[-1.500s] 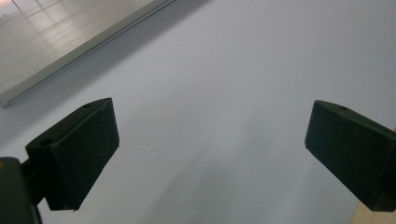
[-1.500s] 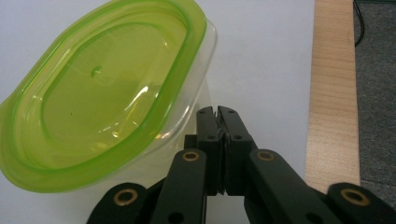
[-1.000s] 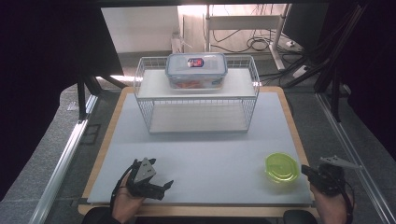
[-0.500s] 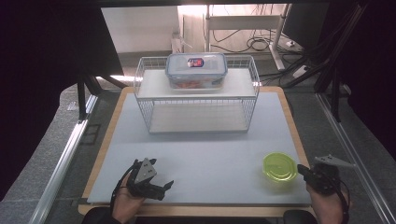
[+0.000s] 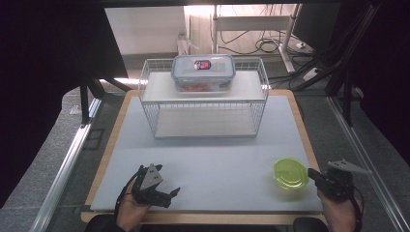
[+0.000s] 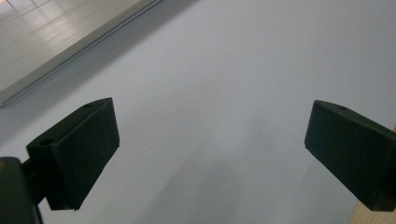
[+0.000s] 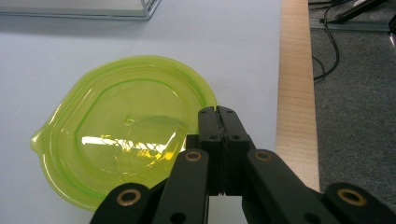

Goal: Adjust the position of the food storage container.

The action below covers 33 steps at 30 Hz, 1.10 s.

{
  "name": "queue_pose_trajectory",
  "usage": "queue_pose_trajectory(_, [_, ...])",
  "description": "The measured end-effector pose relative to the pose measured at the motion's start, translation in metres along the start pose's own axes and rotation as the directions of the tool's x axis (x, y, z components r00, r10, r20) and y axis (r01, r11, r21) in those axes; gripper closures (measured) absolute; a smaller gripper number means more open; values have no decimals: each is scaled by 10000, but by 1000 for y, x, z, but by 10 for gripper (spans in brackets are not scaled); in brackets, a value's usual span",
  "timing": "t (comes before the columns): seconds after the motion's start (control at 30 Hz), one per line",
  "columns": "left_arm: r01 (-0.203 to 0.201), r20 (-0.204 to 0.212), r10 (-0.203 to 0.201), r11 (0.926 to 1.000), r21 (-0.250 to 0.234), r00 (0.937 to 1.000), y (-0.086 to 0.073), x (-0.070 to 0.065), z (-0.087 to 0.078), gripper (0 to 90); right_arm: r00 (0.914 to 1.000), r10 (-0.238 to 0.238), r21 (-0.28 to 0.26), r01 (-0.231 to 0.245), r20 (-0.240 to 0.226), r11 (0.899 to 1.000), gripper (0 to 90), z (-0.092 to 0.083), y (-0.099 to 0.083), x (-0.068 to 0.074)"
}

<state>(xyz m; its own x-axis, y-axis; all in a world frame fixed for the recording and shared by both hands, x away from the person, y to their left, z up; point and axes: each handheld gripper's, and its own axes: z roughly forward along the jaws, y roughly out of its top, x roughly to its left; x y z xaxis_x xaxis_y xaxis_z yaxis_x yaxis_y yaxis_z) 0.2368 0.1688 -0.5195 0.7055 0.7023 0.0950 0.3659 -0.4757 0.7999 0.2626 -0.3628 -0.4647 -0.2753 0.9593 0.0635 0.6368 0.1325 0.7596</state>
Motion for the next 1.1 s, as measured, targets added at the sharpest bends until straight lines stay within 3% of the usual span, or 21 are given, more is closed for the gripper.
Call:
queue_pose_trajectory(0.2, [-28,25,28,10000,14,10000,0,-1,1,31,9994,232,-37,-233,-243,9997,900,2,0,1])
queue_pose_trajectory(0.57, [-68,14,68,10000,6,10000,0,-1,1,31,9957,-10,-11,9,-931,10000,900,12,5,20])
queue_pose_trajectory(0.9, [-74,7,74,10000,-7,10000,1,-1,1,31,9822,-357,75,378,-1846,9993,900,30,13,53])
queue_pose_trajectory(1.1, [-84,15,84,10000,-11,10000,1,-1,1,31,9736,-765,94,804,-2149,9967,900,44,22,73])
